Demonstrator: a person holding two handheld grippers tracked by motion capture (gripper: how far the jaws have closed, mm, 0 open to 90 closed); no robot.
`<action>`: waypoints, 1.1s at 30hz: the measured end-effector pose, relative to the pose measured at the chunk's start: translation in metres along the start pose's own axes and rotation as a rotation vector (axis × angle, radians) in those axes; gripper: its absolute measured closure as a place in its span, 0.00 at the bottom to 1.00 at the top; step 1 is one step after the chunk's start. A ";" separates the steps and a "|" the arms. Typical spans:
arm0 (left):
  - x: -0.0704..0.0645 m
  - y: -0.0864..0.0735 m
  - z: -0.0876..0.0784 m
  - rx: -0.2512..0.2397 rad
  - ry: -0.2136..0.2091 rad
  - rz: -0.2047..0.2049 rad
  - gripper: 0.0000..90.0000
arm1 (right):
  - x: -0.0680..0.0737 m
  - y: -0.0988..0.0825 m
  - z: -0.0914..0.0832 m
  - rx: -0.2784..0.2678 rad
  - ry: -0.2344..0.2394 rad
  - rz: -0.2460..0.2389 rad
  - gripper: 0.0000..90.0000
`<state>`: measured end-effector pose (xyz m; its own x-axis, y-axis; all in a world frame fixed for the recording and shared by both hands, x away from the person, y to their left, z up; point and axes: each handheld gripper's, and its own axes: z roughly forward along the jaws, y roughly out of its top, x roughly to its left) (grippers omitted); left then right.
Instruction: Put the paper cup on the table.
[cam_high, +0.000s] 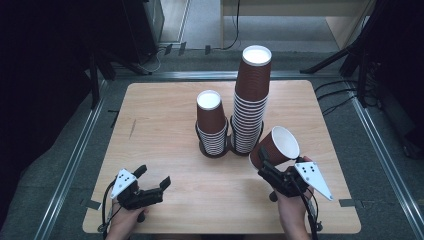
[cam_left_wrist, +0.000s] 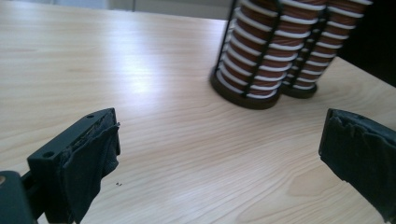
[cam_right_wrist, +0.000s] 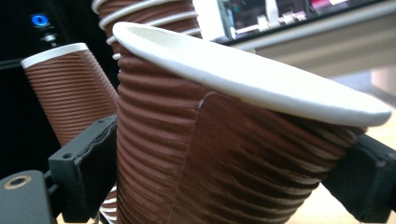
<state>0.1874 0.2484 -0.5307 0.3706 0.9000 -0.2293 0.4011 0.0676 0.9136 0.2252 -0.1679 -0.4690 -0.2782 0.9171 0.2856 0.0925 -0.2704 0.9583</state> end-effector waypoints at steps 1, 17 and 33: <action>0.003 -0.001 -0.002 -0.001 0.013 -0.007 0.00 | -0.002 0.000 0.000 -0.007 0.000 -0.037 0.09; 0.041 -0.008 -0.018 0.061 0.205 -0.071 0.00 | -0.050 -0.010 0.001 0.008 -0.099 -0.225 0.09; 0.069 -0.012 -0.029 0.072 0.278 -0.104 0.00 | -0.095 -0.034 0.023 0.093 -0.134 -0.337 0.09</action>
<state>0.1838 0.3225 -0.5479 0.0847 0.9740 -0.2102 0.4865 0.1437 0.8618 0.2709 -0.2391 -0.5287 -0.1814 0.9818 -0.0557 0.1054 0.0757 0.9915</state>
